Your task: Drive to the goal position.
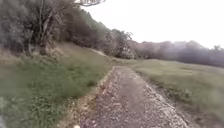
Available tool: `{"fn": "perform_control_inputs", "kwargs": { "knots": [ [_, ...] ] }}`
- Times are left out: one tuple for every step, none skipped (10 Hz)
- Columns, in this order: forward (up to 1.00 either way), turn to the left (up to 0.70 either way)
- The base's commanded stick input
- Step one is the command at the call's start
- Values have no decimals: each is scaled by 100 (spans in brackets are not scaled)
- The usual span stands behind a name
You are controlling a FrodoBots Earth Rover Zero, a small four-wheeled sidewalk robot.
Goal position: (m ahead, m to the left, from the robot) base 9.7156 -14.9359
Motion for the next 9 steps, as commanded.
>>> {"fn": "perform_control_inputs", "kwargs": {
  "knots": [
    [70,-14],
    [70,-14],
    [70,-14],
    [70,-14],
    [70,-14],
    [70,-14],
    [70,-14],
    [70,-14],
    [70,-14]
  ]
}}
